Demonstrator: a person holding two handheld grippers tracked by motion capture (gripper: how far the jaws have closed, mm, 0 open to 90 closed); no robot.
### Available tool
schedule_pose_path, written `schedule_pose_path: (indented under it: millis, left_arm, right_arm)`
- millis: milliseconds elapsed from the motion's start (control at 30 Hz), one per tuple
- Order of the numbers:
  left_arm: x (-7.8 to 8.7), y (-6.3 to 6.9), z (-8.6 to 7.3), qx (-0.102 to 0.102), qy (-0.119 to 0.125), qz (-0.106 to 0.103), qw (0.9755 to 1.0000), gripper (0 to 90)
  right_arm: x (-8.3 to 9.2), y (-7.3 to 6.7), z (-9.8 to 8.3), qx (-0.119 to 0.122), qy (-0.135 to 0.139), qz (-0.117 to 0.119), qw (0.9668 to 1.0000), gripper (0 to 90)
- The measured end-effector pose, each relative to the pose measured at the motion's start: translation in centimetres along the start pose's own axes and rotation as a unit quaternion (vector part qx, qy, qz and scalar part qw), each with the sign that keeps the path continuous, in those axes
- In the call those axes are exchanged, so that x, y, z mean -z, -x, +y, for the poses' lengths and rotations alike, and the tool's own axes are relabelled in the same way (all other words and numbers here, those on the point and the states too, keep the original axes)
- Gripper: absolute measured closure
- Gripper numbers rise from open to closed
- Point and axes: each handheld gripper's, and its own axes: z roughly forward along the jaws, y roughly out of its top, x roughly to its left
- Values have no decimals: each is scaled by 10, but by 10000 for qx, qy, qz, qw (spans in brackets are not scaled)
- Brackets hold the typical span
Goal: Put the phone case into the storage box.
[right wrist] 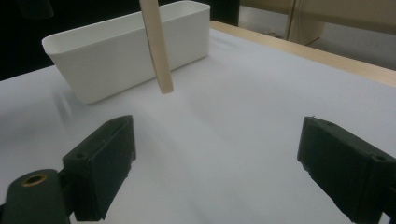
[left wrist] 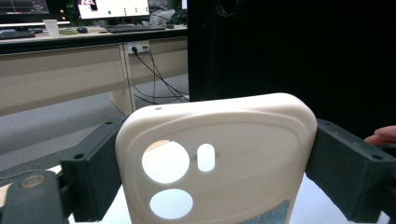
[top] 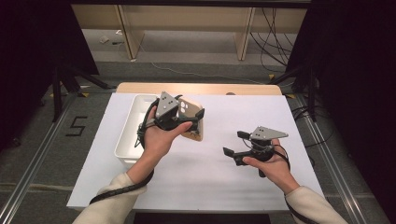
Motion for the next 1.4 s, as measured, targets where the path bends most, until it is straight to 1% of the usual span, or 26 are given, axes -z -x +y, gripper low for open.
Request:
schedule_pose_path:
  millis: [367,833,1067,1267,1400]
  left_arm:
    - [6,-10,5,27,15,163,9999,112]
    - [14,-25,12,98,99,406,9991,112]
    - [16,-30,14,103,98,483,9987,111]
    - [19,-37,15,161,124,569,9982,111]
    - [20,-40,15,163,130,618,9979,111]
  right_arm:
    - [6,1,-2,6,40,-46,10000,124]
    - [16,4,-6,-7,92,-99,9999,124]
    - [19,5,-7,13,120,-103,9999,124]
    - [23,5,-8,32,138,-117,9998,125]
    - [25,6,-8,4,150,-113,9998,124]
